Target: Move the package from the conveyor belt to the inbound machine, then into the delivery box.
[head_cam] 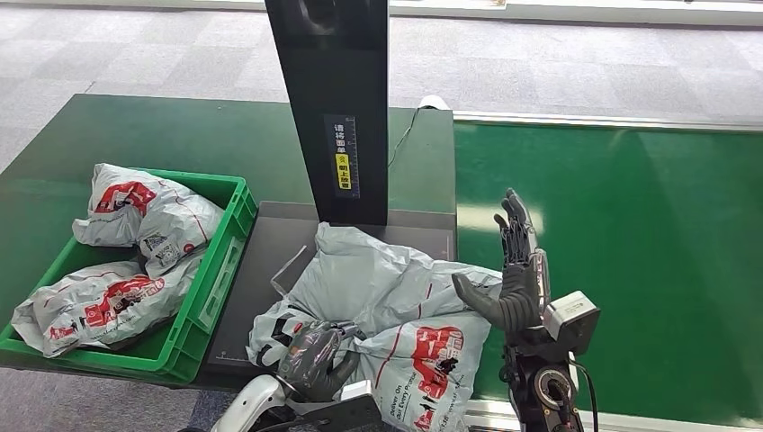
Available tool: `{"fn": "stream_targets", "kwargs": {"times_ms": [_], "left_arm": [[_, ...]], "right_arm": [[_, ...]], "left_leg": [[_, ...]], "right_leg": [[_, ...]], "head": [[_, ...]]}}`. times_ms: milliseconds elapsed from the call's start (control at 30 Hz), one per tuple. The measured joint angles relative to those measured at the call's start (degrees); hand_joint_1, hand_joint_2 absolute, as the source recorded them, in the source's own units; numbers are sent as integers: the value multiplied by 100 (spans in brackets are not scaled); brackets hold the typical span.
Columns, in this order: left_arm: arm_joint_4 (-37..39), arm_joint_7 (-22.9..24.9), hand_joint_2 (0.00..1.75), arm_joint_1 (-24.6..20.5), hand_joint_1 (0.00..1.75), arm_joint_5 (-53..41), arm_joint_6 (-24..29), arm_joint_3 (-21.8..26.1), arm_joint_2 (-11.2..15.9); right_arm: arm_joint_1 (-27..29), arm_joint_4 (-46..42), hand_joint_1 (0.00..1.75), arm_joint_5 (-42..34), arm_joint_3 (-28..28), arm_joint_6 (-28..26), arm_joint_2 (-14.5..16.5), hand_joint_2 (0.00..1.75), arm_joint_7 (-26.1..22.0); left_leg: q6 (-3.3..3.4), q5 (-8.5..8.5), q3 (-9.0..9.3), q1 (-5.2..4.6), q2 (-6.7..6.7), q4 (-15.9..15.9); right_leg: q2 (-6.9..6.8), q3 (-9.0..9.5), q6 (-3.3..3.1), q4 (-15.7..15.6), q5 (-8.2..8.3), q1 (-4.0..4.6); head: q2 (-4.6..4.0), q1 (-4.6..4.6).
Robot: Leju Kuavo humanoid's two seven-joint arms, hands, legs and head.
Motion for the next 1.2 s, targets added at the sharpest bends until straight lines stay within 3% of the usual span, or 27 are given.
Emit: {"fn": "stream_targets", "kwargs": {"times_ms": [200,333,433,567,633,1067,1200], "left_arm": [[-1,-30,175,1,175,24,60,2,5],[-74,-162,175,43,175,-13,400,13,27],[-335,-286,175,150,175,-172,1085,91,88],[-898,-428,175,296,175,-551,2379,327,202],[-1173,-457,175,347,175,-667,2726,454,256],[-1662,-474,175,503,175,-726,2840,672,372],[-1729,-552,175,518,175,-782,3197,726,385]], "right_arm": [[33,-19,0,-2,-4,-1,0,175,0],[45,-26,0,-7,-8,0,0,175,1],[66,-63,0,-23,-25,0,-2,175,8],[103,-116,0,-68,-42,-11,-9,175,27],[122,-139,0,-90,-48,-18,-14,175,36],[142,-164,0,-103,-79,-25,-22,175,39],[141,-164,0,-133,-82,-49,-31,175,39]], "left_leg": [[0,0,0,0,0,0],[0,0,0,0,0,0],[0,0,-1,0,0,0],[0,0,-2,1,0,-1],[0,0,-2,1,0,-1],[0,0,-2,0,0,-1],[0,0,-3,0,0,-1]], "right_leg": [[0,0,0,0,0,0],[0,0,0,0,0,0],[0,-1,0,0,0,0],[0,-2,0,0,-1,1],[0,-2,-1,0,-1,1],[0,-2,0,0,-1,1],[0,-2,0,0,-1,1]], "head": [[0,0],[0,1],[0,0],[0,0],[0,-1],[0,0],[0,1]]}}
